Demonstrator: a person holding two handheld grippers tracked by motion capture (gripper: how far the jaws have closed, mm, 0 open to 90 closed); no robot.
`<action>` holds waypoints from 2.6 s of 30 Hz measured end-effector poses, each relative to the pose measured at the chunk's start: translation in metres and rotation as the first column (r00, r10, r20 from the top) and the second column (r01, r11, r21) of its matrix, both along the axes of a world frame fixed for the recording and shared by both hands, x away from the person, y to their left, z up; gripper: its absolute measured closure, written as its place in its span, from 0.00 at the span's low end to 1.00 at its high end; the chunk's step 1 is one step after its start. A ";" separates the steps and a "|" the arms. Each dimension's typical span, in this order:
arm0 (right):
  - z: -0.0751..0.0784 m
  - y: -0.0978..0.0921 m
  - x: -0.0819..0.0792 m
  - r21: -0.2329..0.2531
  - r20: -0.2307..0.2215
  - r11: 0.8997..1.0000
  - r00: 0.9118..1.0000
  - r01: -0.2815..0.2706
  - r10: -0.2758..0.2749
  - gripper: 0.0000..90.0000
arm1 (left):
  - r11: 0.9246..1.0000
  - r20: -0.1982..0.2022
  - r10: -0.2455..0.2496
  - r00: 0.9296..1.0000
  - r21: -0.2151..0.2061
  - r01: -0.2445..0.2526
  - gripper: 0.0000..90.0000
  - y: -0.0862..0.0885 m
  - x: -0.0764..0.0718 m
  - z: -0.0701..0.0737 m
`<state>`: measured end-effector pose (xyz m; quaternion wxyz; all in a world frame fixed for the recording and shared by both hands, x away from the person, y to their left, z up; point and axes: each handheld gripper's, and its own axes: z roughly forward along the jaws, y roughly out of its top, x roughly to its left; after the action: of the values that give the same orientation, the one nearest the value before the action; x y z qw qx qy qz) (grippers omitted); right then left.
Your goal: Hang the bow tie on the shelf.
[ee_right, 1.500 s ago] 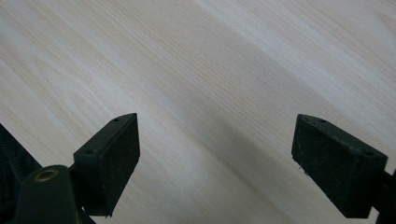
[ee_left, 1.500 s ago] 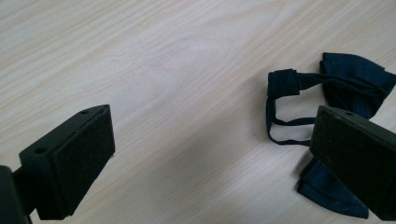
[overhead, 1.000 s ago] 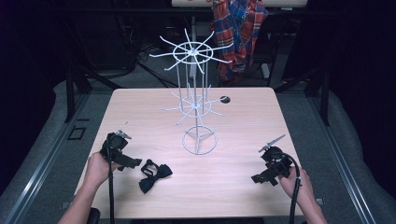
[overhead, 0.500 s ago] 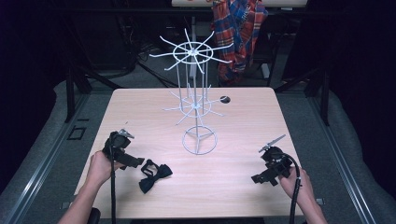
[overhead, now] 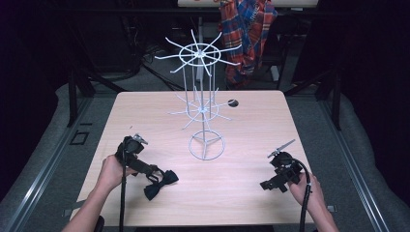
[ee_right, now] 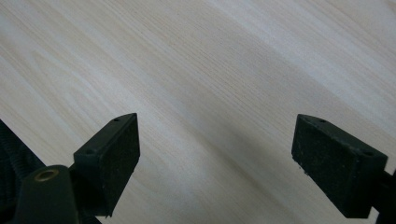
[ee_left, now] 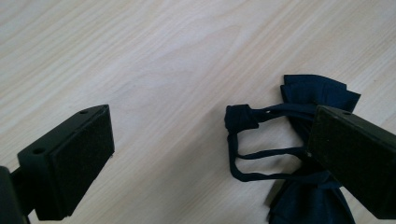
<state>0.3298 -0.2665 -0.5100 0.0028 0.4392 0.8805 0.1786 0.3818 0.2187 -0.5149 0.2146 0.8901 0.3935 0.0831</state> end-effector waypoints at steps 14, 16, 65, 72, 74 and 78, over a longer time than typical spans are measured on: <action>0.000 0.000 -0.001 0.001 -0.003 1.000 1.000 0.010 -0.010 0.17 | 0.996 -0.070 -0.067 0.995 0.046 0.071 0.22 -0.015 0.005 -0.017; 0.000 0.000 0.000 -0.003 -0.008 1.000 1.000 0.004 -0.004 0.17 | 0.995 -0.082 -0.080 0.993 0.054 0.085 0.33 -0.016 0.006 -0.020; 0.000 -0.001 -0.001 0.009 -0.002 1.000 1.000 0.016 -0.016 0.17 | 0.997 0.059 -0.012 0.998 -0.077 0.016 0.88 -0.007 -0.003 0.016; -0.001 0.000 -0.002 0.010 0.008 1.000 1.000 0.023 -0.023 0.17 | 0.997 0.110 0.014 0.994 -0.073 -0.006 0.88 -0.005 -0.010 0.028; 0.000 -0.001 -0.001 0.000 0.000 1.000 1.000 0.009 -0.009 0.17 | 0.997 0.116 0.014 0.993 -0.074 -0.006 0.88 -0.004 -0.011 0.030; -0.001 -0.001 -0.001 0.012 0.001 1.000 1.000 0.012 -0.012 0.17 | 0.997 0.165 0.038 0.985 -0.075 -0.026 0.88 -0.003 -0.012 0.038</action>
<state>0.3291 -0.2677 -0.5108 0.0017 0.4442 0.8767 0.1843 0.3694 0.2158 -0.4771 0.2774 0.8651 0.3913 0.1465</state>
